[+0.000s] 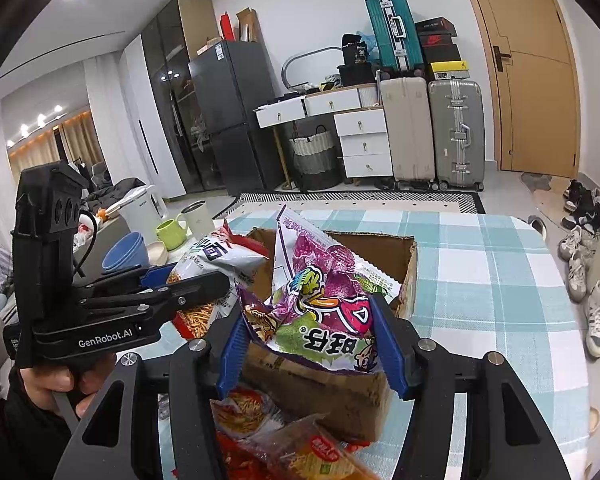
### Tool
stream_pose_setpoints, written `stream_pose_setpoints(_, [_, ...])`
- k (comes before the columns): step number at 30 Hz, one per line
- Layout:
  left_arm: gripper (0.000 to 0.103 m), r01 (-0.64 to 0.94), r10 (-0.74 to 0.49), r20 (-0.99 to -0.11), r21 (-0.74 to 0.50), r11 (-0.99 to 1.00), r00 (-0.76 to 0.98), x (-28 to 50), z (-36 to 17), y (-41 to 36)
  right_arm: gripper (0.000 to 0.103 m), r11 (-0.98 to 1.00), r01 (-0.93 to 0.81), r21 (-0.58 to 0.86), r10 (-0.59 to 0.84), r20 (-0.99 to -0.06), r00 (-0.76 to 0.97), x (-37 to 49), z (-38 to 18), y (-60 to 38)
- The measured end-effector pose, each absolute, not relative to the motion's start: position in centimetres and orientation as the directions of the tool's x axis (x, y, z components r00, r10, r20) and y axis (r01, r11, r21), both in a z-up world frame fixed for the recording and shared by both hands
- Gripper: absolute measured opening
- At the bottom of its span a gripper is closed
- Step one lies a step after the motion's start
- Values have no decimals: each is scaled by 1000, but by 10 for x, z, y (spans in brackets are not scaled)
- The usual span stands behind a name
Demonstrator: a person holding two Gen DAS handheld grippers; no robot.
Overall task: Organize snacks
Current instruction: 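Lower both held bags into the cardboard box and open both tools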
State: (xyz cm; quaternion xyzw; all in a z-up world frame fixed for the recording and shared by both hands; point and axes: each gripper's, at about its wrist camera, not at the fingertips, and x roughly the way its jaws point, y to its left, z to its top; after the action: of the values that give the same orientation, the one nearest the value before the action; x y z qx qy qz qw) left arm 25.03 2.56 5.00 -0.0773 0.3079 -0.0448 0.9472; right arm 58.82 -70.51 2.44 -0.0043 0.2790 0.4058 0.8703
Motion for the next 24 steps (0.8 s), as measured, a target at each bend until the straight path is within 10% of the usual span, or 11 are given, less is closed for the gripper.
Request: stream_pose_setpoints(24, [45, 28, -120, -633, -154, 988, 764, 291, 20, 22, 66, 658, -718, 227, 708, -511, 487, 618, 13, -690])
